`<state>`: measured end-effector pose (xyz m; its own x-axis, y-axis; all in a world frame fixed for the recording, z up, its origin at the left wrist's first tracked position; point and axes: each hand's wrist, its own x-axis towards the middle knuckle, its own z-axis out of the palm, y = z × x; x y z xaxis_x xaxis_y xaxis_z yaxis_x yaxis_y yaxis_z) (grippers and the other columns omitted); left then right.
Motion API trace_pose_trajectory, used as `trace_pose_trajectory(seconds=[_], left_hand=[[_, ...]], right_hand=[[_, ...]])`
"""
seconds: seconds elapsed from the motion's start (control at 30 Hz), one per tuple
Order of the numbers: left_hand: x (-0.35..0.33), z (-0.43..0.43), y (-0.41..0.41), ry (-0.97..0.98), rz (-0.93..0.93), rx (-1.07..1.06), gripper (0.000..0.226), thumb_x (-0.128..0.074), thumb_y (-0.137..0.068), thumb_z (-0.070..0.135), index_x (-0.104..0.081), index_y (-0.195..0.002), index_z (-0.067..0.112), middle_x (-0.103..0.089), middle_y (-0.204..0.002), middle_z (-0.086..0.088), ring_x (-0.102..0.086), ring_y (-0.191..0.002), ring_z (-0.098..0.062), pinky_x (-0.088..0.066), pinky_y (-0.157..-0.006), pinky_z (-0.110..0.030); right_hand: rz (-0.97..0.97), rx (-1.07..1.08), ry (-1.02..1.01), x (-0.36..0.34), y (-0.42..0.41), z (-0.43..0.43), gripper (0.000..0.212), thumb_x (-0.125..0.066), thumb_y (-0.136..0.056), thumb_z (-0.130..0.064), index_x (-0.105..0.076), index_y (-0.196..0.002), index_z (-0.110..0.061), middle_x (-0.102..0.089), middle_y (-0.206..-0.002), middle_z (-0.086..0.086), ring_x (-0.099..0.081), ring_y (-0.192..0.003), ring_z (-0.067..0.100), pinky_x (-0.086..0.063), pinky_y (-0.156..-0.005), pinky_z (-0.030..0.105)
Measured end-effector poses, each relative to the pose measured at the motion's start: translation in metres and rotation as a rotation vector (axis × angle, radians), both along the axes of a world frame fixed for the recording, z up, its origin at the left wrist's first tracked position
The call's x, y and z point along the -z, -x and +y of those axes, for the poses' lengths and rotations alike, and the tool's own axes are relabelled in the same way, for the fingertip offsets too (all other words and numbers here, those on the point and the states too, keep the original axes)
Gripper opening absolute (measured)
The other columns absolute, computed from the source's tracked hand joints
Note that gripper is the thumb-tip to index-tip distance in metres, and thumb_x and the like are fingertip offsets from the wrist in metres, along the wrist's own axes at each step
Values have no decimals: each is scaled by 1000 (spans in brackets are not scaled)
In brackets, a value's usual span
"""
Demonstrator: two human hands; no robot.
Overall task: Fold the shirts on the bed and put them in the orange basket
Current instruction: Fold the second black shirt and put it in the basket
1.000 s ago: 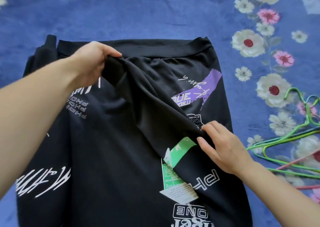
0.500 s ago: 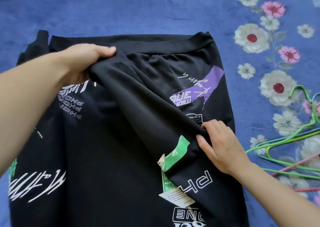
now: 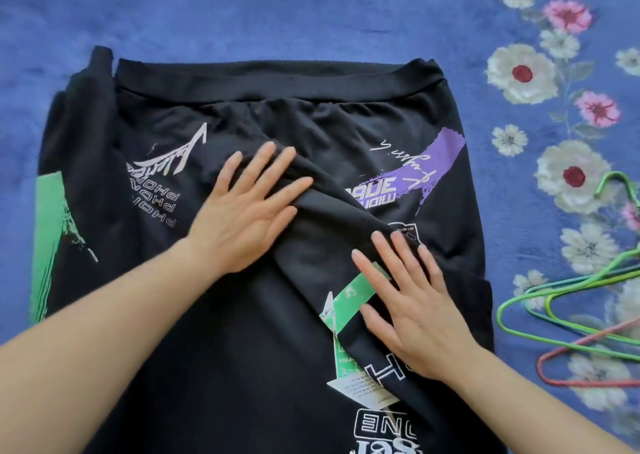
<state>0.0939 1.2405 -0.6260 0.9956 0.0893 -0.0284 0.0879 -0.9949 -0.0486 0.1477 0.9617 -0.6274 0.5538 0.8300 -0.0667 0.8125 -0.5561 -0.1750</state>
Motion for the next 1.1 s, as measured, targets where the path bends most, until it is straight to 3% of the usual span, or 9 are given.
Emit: trace_pose_trajectory(seconds=[0.1, 0.17, 0.3, 0.43, 0.57, 0.7, 0.87, 0.97, 1.1], left_hand=[[11, 11, -5, 118, 210, -408, 53, -18, -98, 55, -9, -149, 44, 5, -160, -4, 9, -146, -27, 10, -114, -45], [9, 10, -8, 173, 215, -446, 54, -21, -99, 51, -4, -149, 43, 12, -160, -5, 17, -145, -28, 12, -114, -48], [-15, 12, 32, 241, -138, -433, 56, -34, -96, 36, -23, -150, 29, -6, -160, -10, 2, -146, -31, 3, -115, -49], [-33, 48, 99, 357, -377, -934, 61, -46, -95, 29, -21, -150, 18, -10, -156, -17, -7, -144, -35, -2, -114, -50], [-35, 76, 138, 687, -268, -1401, 72, -56, -92, 37, -18, -150, 16, -23, -152, -18, -18, -139, -33, -17, -111, -44], [-26, 93, 161, 865, -355, -1286, 34, -65, -87, 27, -57, -118, 15, -63, -117, -8, -55, -113, -27, -42, -93, -36], [-52, 84, 165, 915, -682, -1094, 6, -63, -89, 20, -62, -91, 25, -62, -76, 16, -54, -70, 0, -39, -63, -12], [-61, 76, 167, 1042, -648, -934, 15, -65, -87, 17, -57, -83, 30, -62, -74, 21, -52, -66, 5, -38, -62, -8], [-60, 71, 172, 1180, -573, -769, 4, -57, -81, 23, -54, -83, 23, -57, -73, 10, -45, -63, -9, -36, -58, -17]], right_hand=[[34, 119, 140, 17, -1, -4, 64, -36, -89, -51, -21, -149, -34, -18, -158, 8, -16, -145, 28, -13, -115, 45], [21, 136, 181, 22, 0, -5, 64, -36, -88, -49, -22, -149, -34, -19, -157, 10, -17, -145, 29, -12, -115, 44], [49, 178, 202, 11, 5, 2, 64, -36, -86, -45, -28, -147, -28, -26, -155, 14, -17, -143, 28, -6, -114, 42], [102, 194, 107, -9, 28, 38, 65, -35, -87, -43, -25, -148, -23, -23, -157, 8, -11, -144, 22, 3, -113, 41], [170, 89, 169, -7, 58, 88, 72, -23, -84, -52, -13, -152, -30, -8, -160, 5, -4, -147, 28, 2, -114, 42], [270, 265, 313, -14, 77, 127, 70, -31, -89, -43, -6, -152, -26, 7, -160, 6, 10, -146, 27, 3, -116, 45], [247, 259, 64, -44, 83, 178, 48, -48, -89, -28, -44, -135, -14, -35, -145, 4, -28, -133, 19, -20, -106, 38], [691, 399, -177, -61, 79, 239, 37, -51, -93, -30, -52, -128, -17, -54, -125, -5, -48, -115, 11, -35, -98, 26], [1176, 758, -428, -66, 66, 316, 23, -53, -91, -41, -62, -90, -20, -62, -98, -2, -59, -93, 13, -49, -92, 37]])
